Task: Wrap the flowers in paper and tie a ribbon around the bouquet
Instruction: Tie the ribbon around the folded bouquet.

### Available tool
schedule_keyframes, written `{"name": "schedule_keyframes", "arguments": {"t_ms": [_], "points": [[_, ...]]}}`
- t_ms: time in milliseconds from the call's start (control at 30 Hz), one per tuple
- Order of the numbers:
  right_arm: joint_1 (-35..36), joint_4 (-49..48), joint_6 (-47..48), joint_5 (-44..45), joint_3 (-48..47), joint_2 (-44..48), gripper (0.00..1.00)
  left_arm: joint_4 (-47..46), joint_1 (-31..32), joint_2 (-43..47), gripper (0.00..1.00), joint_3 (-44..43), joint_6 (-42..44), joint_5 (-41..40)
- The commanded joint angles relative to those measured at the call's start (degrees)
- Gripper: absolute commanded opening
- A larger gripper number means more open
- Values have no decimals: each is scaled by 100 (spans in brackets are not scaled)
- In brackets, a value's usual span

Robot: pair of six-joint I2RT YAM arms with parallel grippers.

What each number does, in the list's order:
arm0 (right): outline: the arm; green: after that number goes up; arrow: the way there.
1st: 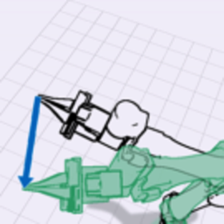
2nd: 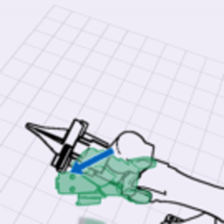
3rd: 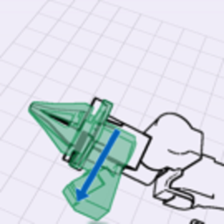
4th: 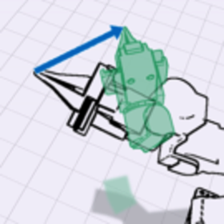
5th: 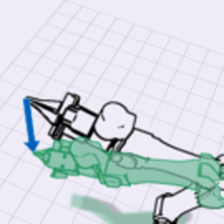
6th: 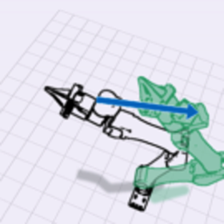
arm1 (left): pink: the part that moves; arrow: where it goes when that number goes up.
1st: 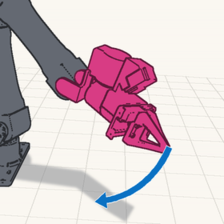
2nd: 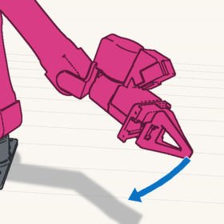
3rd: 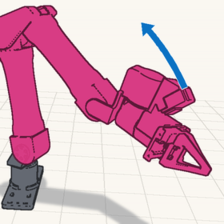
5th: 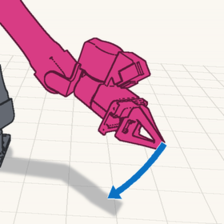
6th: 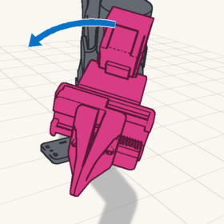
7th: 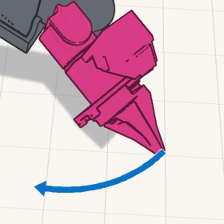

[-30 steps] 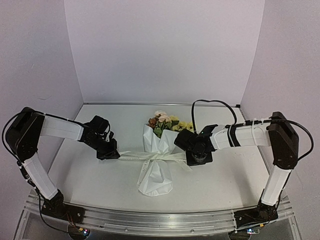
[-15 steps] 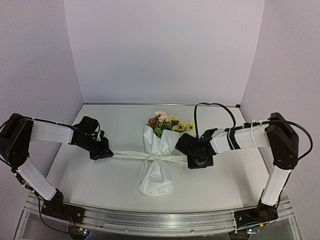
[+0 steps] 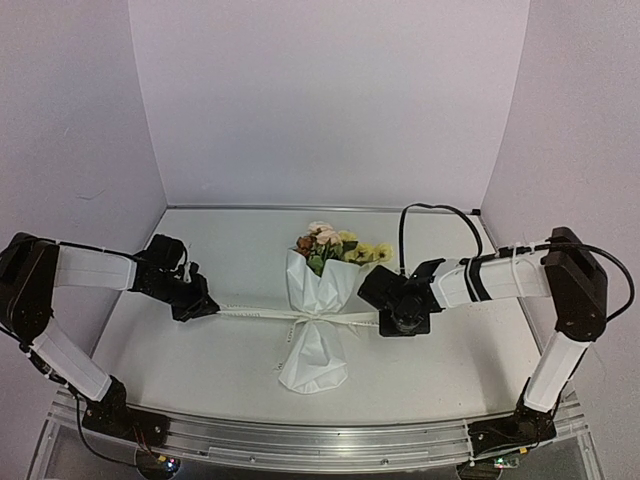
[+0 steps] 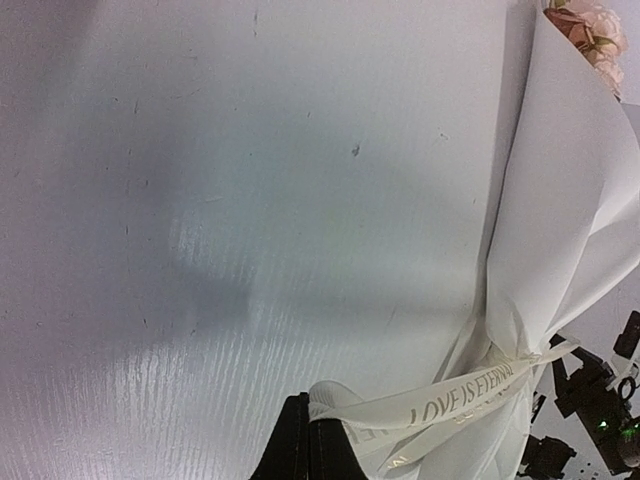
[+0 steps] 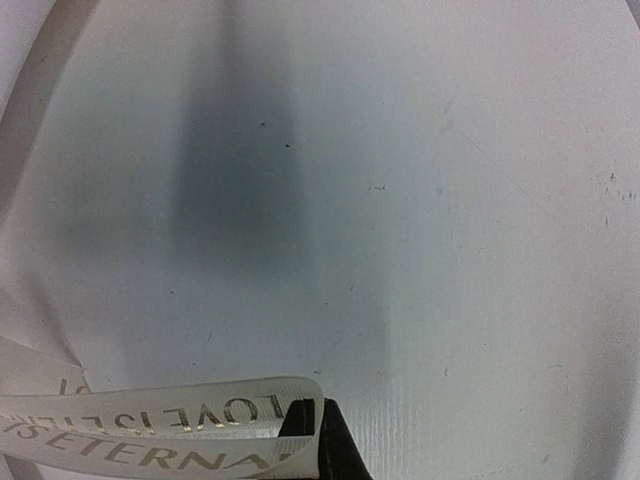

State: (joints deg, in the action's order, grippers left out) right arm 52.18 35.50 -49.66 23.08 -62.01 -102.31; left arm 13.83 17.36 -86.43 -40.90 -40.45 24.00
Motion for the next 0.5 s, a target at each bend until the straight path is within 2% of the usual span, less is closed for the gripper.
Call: {"name": "schedule_keyframes", "arguments": {"t_ms": [0,467], "points": [[-414,1438,-139,695,399,226,0,246,-494,188,0,136,67,-1002],[-687,1225,-235,469,854,590,0,179,-783,115,0,167,102,-838]]}}
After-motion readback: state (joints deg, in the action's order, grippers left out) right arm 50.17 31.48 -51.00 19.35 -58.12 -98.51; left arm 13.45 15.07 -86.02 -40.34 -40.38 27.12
